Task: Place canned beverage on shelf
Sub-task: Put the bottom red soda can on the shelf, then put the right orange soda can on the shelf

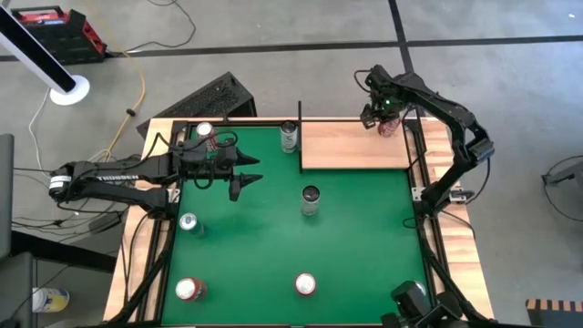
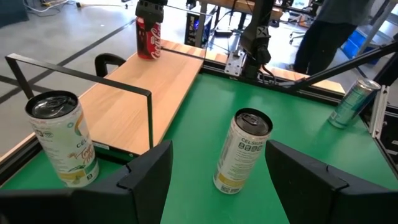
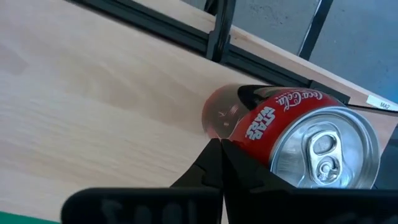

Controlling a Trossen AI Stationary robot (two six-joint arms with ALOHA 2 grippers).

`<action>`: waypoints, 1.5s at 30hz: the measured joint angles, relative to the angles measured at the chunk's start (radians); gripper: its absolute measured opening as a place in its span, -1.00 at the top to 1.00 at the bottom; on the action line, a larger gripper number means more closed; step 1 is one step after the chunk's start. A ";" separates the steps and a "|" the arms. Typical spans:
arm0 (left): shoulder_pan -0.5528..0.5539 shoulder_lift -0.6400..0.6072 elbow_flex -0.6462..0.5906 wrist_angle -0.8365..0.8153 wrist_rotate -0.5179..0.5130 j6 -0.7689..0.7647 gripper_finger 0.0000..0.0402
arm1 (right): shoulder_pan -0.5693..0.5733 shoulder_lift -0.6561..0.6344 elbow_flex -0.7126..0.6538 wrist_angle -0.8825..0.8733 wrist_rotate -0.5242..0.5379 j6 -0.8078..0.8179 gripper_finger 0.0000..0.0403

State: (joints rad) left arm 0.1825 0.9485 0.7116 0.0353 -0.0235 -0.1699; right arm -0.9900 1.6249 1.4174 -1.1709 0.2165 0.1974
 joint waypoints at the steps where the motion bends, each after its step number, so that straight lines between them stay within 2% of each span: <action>1: 0.000 0.000 0.000 0.000 -0.001 0.000 -0.20 | -0.003 0.000 0.000 0.002 0.000 0.000 0.88; 9: 0.000 0.000 0.000 0.000 -0.005 0.000 -0.20 | -0.022 0.000 0.000 0.008 0.003 -0.026 0.92; 13: 0.000 0.000 0.000 0.000 -0.011 0.003 -0.20 | -0.018 0.000 0.000 0.007 -0.001 -0.041 0.87; 23: 0.000 0.000 0.000 0.000 -0.011 0.029 -0.20 | 0.072 -0.039 0.030 -0.035 -0.011 -0.048 0.89; 27: 0.000 0.000 0.000 0.000 0.008 0.031 -0.20 | 0.136 -0.080 0.070 -0.088 -0.056 -0.015 0.80; 34: 0.000 0.000 0.000 0.000 0.076 0.061 -0.20 | 0.331 -0.191 0.077 -0.096 -0.148 0.155 0.74; 42: 0.000 0.000 0.000 -0.002 0.167 0.110 -0.20 | 0.688 -0.265 0.077 -0.082 -0.150 0.404 0.73; 45: 0.000 0.000 0.000 -0.002 0.231 0.120 -0.20 | 0.840 -0.265 0.077 -0.048 -0.150 0.509 0.73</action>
State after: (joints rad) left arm 0.1829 0.9485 0.7116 0.0330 0.2079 -0.0496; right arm -0.1497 1.3601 1.4940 -1.2193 0.0662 0.7059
